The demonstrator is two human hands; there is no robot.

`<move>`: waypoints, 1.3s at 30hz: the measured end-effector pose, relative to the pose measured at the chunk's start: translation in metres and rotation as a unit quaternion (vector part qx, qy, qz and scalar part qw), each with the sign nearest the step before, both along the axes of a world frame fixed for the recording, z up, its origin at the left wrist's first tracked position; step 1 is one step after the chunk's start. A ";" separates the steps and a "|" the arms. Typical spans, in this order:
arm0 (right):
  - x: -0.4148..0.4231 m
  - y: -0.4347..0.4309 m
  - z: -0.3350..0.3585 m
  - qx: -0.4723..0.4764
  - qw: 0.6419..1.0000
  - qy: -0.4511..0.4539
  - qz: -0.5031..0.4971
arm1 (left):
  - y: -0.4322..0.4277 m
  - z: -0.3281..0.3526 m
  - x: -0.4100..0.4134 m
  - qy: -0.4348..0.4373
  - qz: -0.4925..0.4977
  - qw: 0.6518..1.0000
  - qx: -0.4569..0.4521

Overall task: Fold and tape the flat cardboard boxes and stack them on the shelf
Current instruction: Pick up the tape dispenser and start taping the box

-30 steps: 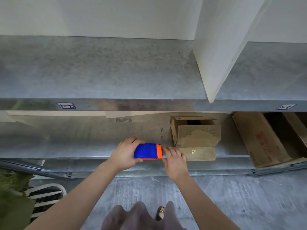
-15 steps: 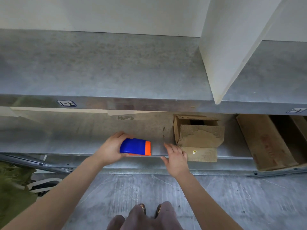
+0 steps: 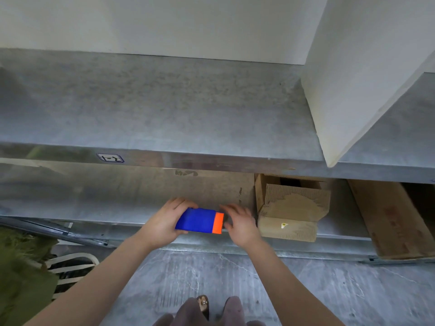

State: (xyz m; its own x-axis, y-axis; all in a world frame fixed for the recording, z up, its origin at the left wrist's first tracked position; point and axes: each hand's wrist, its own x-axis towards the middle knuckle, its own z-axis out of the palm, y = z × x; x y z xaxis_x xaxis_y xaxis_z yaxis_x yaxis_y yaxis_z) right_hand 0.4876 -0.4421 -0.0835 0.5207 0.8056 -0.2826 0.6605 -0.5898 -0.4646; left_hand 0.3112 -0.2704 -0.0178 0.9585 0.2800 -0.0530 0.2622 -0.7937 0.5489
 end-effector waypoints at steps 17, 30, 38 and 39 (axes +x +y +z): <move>-0.013 -0.007 0.008 0.120 0.992 0.014 -0.038 | -0.001 0.017 -0.016 -0.022 0.026 0.999 -0.033; 0.003 -0.080 0.080 0.154 0.974 0.069 -0.152 | -0.038 0.057 0.014 -0.091 -0.046 0.994 -0.033; 0.053 -0.144 0.115 0.140 0.962 -0.019 -0.232 | -0.061 0.078 0.046 -0.091 -0.040 0.994 -0.034; 0.066 -0.157 0.118 0.133 0.959 -0.025 -0.249 | -0.059 0.081 0.050 -0.091 -0.029 0.995 -0.032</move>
State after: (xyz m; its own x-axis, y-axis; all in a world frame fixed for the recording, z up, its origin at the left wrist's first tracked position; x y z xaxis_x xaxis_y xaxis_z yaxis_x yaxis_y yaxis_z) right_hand 0.5539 -0.5992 0.0342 0.8669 0.4941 -0.0661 0.3532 -0.7023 -0.6181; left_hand 0.3613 -0.3294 0.0635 0.9682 0.2263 0.1071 0.1089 -0.7659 0.6336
